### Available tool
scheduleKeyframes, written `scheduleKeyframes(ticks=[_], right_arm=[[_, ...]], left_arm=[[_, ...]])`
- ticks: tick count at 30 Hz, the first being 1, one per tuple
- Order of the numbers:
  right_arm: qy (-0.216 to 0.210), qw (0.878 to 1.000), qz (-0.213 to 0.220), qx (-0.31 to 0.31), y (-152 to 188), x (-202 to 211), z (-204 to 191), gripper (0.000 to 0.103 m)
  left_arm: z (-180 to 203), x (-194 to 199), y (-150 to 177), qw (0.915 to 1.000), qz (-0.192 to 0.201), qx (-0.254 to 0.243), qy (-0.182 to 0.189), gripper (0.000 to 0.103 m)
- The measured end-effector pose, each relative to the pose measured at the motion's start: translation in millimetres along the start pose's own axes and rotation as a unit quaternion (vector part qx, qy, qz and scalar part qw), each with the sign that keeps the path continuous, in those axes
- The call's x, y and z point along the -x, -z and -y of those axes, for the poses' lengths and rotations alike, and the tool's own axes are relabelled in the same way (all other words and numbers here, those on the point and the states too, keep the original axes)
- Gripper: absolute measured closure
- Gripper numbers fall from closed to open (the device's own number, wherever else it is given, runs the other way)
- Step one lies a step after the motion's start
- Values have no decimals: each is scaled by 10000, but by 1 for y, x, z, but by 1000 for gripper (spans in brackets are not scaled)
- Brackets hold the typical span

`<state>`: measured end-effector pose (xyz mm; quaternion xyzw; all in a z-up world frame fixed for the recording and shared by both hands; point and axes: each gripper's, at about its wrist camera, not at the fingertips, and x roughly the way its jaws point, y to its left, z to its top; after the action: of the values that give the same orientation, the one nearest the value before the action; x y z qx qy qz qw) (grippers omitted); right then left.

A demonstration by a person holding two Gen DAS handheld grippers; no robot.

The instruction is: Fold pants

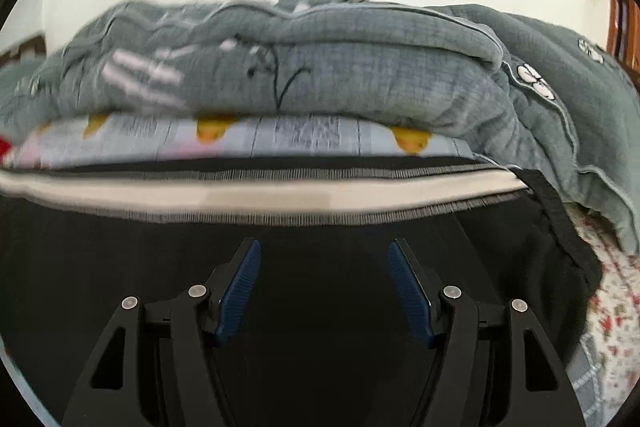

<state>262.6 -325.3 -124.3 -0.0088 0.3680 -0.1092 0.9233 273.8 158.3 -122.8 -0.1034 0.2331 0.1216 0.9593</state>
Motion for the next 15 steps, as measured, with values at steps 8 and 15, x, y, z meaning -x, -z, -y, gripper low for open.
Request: scheduleKeyframes(ticks=[8,15], right_arm=[[178,9998,-80,-34,48,39,9,38],[160,9997,-167,61,71,54,6,38]], left_arm=[[-22,36,26,9995,-308,-15,111,23],[-32,48,55,9952,-957,-147,112,23]])
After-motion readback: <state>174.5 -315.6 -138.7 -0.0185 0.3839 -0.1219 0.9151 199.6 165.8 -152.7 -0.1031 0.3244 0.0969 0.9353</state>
